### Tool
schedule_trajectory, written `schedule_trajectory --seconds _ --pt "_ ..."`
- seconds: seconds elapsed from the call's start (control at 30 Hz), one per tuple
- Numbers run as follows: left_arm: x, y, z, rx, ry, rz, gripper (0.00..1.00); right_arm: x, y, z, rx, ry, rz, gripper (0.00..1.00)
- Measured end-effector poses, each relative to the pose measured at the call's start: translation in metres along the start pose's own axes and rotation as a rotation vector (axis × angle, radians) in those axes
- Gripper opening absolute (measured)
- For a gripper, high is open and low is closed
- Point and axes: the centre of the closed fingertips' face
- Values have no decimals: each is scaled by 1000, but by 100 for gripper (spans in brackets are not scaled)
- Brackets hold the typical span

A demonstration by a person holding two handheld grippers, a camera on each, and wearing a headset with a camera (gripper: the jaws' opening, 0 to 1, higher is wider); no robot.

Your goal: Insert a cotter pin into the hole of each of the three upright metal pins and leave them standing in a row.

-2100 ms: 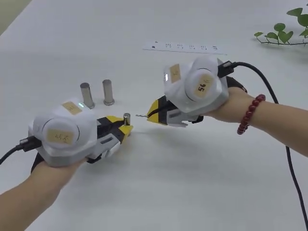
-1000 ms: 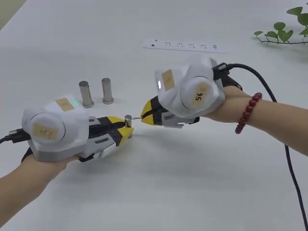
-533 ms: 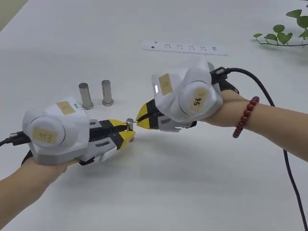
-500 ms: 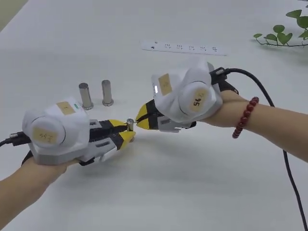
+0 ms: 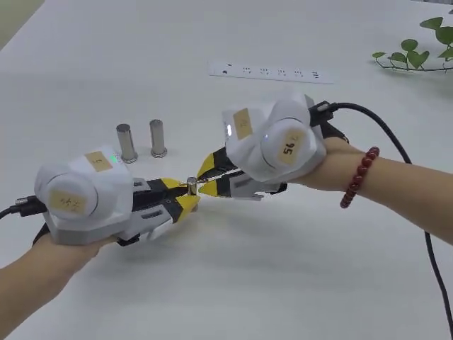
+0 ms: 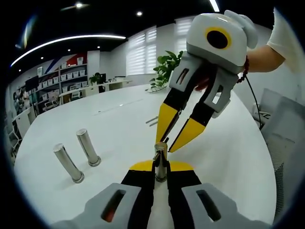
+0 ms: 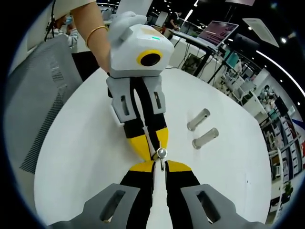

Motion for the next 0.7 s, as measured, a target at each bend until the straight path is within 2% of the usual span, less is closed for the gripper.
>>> schedule_trajectory --seconds 0.4,0.7 --pt "2 0 0 0 2 -4 7 1 -8 -10 -26 -3 -8 6" --pt "3 0 1 3 -3 -12 7 2 -4 -6 -13 12 -12 3"
Point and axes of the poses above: the centre of the closed fingertips' face, and the gripper's own axes: y roughly forward along the fingers, x roughly to its right, z roughly out of its top, and after that the axes turned 3 degrees about -x, right-handed
